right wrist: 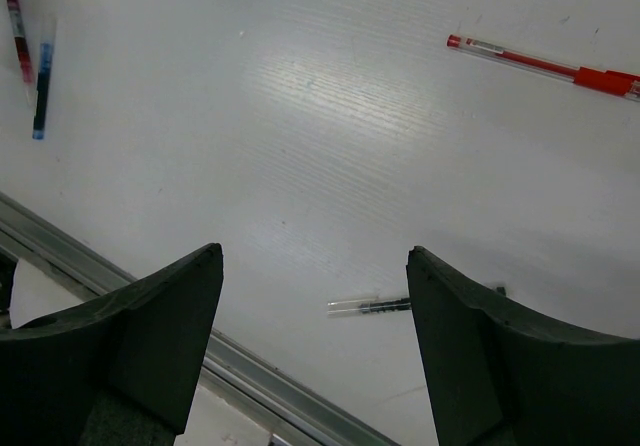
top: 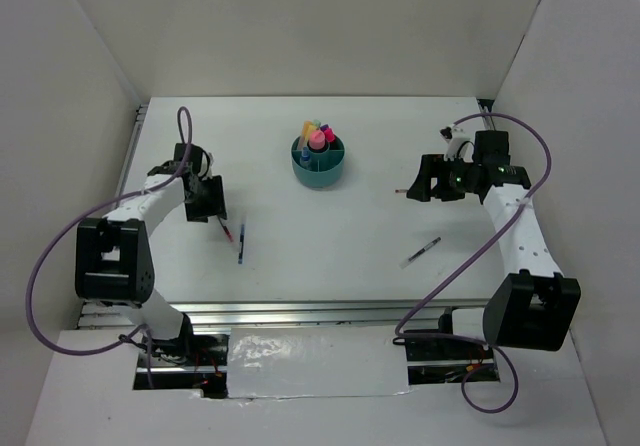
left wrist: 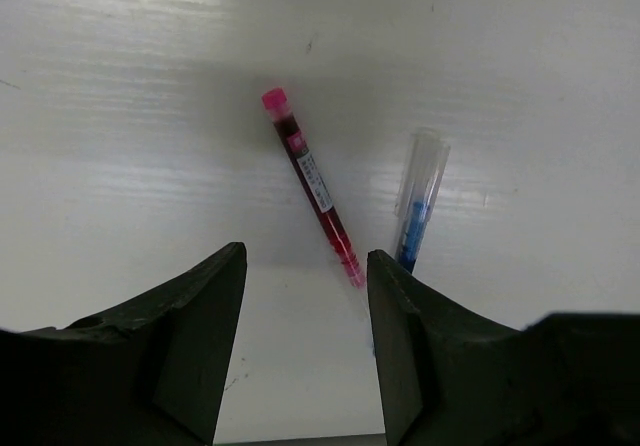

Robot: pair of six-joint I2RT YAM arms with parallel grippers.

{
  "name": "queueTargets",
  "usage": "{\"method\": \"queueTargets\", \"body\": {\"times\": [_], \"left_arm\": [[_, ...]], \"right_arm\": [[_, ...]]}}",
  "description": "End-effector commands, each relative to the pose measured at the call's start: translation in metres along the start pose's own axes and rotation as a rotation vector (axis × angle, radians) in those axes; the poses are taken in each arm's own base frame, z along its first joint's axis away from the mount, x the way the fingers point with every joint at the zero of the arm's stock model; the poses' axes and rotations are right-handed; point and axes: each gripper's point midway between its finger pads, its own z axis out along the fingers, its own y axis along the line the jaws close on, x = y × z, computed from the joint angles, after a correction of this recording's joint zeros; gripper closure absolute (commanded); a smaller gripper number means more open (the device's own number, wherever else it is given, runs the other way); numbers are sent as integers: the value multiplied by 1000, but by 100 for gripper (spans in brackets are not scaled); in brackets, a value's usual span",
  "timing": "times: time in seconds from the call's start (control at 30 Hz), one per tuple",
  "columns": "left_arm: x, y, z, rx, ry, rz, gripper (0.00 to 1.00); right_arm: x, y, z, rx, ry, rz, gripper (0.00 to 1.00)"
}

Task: Sort the stationery into containers
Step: Grab a piece of stationery with the left arm

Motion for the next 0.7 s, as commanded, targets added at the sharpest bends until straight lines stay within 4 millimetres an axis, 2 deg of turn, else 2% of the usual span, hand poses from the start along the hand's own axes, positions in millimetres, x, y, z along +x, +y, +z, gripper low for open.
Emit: {"method": "queueTargets", "body": {"times": [0.0,0.17,0.33,0.57,0.67], "left_arm": [[-15,-3,4,-13,3,-51,37],[-20,-3,21,-43,59,-68,39],[-14,-4,35,-64,111,-67,43],[-9,13,45,-183,135,-46,48],[-6,16,49,-207,150,-33,54]], "right_arm": [[-2,6,-8,5,-19,-31,19],[-1,6,-8,9,-18,-35,19],[1,5,-8,14,-11,-36,18],[1,3,-7,15,-8,-31,18],[1,3,-7,15,-4,-30,18]]}}
